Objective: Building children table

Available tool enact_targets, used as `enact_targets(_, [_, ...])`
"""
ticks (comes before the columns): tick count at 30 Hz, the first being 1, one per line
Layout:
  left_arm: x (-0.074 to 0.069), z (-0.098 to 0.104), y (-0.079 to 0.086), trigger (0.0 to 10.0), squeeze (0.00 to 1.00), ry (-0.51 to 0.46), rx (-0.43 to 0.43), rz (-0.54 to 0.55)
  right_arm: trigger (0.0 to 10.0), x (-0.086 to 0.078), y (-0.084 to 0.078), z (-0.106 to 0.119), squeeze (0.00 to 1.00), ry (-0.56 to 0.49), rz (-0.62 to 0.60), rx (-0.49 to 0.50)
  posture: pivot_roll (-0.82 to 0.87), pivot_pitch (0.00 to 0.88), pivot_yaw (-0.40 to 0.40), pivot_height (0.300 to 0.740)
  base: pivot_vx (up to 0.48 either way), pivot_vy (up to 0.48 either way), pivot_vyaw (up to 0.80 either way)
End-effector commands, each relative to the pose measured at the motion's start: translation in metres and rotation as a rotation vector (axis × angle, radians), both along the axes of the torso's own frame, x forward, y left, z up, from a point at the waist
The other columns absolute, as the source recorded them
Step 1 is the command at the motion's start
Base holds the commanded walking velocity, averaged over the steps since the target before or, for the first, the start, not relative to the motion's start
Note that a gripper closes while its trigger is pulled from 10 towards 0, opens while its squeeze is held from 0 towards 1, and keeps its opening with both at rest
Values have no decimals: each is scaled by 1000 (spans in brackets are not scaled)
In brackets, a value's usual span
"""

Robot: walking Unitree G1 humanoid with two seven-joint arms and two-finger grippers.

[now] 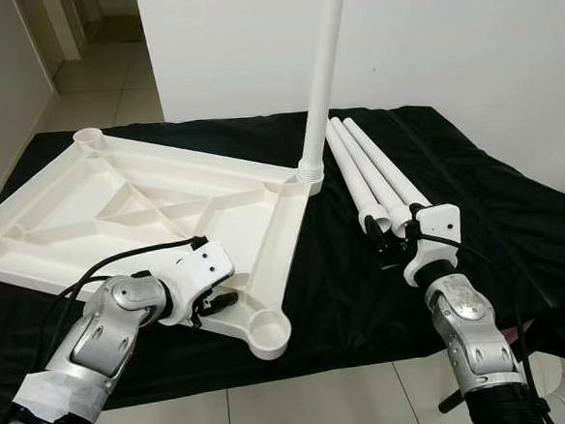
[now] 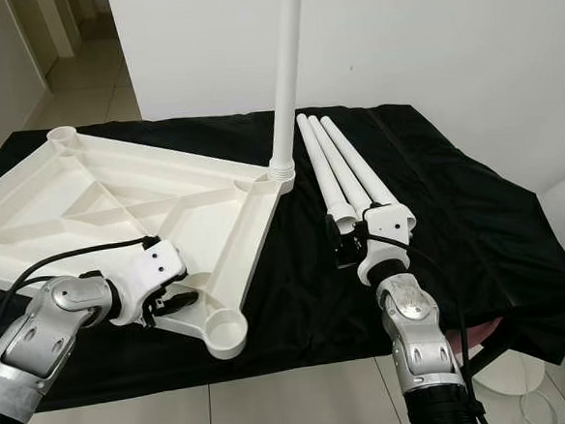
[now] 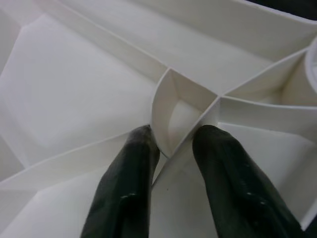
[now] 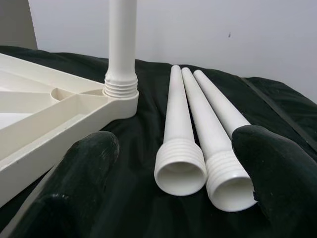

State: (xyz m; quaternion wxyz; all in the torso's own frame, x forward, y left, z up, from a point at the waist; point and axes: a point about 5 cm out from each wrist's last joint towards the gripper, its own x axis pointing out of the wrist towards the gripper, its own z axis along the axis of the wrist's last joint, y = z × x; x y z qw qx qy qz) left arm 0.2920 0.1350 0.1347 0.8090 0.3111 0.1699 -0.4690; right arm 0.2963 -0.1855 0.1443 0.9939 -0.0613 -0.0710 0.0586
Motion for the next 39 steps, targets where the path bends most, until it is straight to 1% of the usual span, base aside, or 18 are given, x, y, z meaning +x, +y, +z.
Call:
enact_targets(1, [-15, -19, -9, 0, 0, 168, 8, -128, 10000, -2, -4, 0, 0, 10, -11, -11, -51, 0, -23, 740, 0, 0, 0])
enact_targets(9, [-10, -16, -22, 0, 0, 131, -27, -118, 10000, -2, -5, 0, 0, 9, -17, -11, -59, 0, -17, 740, 0, 0, 0])
enact_targets(10, [-9, -14, -30, 0, 0, 114, -49, -112, 10000, -2, -6, 0, 0, 9, -18, -12, -59, 0, -17, 740, 0, 0, 0])
enact_targets(11, [-6, -12, -38, 2745, 0, 90, -82, -93, 10000, -2, -6, 0, 0, 9, -19, -13, -59, 0, -19, 740, 0, 0, 0])
enact_targets(13, [-4, -7, -50, 0, 0, 52, -133, -68, 10000, -2, -6, 0, 0, 8, -21, -14, -59, 0, -19, 740, 0, 0, 0])
enact_targets(15, [-4, -6, -54, 0, 0, 45, -147, -61, 10000, -1, -6, 0, 0, 8, -22, -14, -59, 0, -19, 740, 0, 0, 0])
enact_targets(16, [-3, -5, -56, 1176, 0, 36, -154, -53, 10000, -1, -6, 0, 0, 8, -23, -13, -59, 0, -19, 740, 0, 0, 0])
enact_targets(17, [-3, -5, -56, 1176, 0, 36, -154, -53, 10000, -1, -6, 0, 0, 8, -23, -13, -59, 0, -19, 740, 0, 0, 0])
enact_targets(18, [-2, -5, -57, 3765, 0, 22, -152, -38, 10000, -1, -5, 0, 0, 9, -25, -10, -53, 0, -23, 740, 0, 0, 0])
enact_targets(19, [0, -7, -57, 1961, 0, 14, -144, -10, 10000, -1, -4, 0, 0, 10, -26, -5, -52, 0, -25, 740, 0, 0, 0])
enact_targets(23, [1, -8, -57, 1961, 0, 9, -138, 9, 10000, -1, -4, -1, 0, 11, -27, -2, -52, 0, -25, 740, 0, 0, 0])
enact_targets(24, [1, -10, -55, 3843, 0, 10, -132, 14, 10000, -1, -3, -1, 0, 12, -28, 1, -51, 0, -25, 740, 0, 0, 0])
enact_targets(25, [2, -8, -51, 10000, 0, 16, -137, 32, 10000, -2, -2, -1, 0, 13, -28, 4, -44, 0, -26, 740, 0, 0, 0])
enact_targets(29, [8, -2, -42, 10000, 0, 27, -173, 75, 10000, -2, -1, -2, 0, 14, -27, 8, -43, 0, -25, 740, 0, 0, 0])
enact_targets(30, [10, 3, -35, 10000, 1000, 26, -180, 78, 10000, -1, 0, -2, 0, 15, -25, 10, -43, 0, -25, 740, 0, 0, 0])
enact_targets(34, [8, 6, -24, 10000, 1000, 21, -132, 26, 10000, 1, 1, -3, 0, 17, -18, 12, -30, 0, -33, 740, 0, 0, 0])
enact_targets(35, [7, 5, -22, 10000, 0, 36, -129, 24, 10000, 1, 1, -3, 0, 16, -16, 12, -30, 0, -34, 740, 0, 0, 0])
enact_targets(39, [4, 3, -18, 10000, 0, 56, -104, 9, 10000, 3, 0, -1, 0, 12, -15, 9, -27, 0, -35, 740, 0, 0, 0])
